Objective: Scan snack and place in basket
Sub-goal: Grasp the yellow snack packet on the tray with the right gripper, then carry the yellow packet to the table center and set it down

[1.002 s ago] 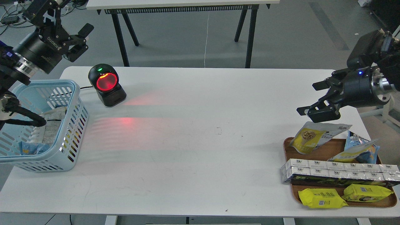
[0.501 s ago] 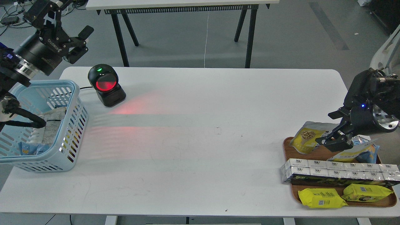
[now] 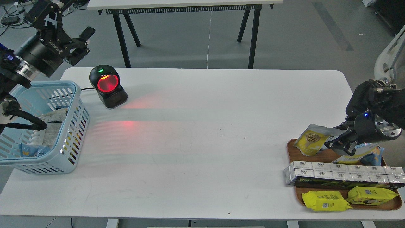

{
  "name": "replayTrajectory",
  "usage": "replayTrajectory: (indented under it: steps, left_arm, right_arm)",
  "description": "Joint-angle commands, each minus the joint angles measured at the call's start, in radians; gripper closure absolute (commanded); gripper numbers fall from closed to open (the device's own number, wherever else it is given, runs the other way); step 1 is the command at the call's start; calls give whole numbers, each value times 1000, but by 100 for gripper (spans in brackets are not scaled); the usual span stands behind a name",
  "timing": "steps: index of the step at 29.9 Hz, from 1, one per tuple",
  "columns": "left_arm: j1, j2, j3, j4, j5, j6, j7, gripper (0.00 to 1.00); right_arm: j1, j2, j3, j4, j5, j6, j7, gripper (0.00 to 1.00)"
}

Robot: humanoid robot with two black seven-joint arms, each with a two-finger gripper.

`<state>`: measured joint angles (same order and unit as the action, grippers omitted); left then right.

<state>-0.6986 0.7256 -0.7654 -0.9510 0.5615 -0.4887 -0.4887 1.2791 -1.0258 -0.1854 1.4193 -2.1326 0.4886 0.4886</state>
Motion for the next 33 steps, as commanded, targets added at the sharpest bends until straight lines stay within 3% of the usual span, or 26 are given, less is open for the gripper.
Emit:
replayTrajectory:
  steps: [1,5,7,24,33]
  left_arm:
    - [1,0,0,0,0,0,0,0]
    - [2,0,0,0,0,0,0,0]
    - [2,0,0,0,0,0,0,0]
    - [1,0,-2,0,-2,0,0,0]
    - [-5,-23,-3,18,0,0,0,0]
  right_arm:
    - [0,3,3,-6,-1,0,0,77]
    - [0,-2,6,-5,-1,0,0,83]
    - [-4,3,18,-13,2,0,0,100]
    - [5,13,233,-14,69,0,0,100]
    - [131,288,261,49,89,0,0,100]
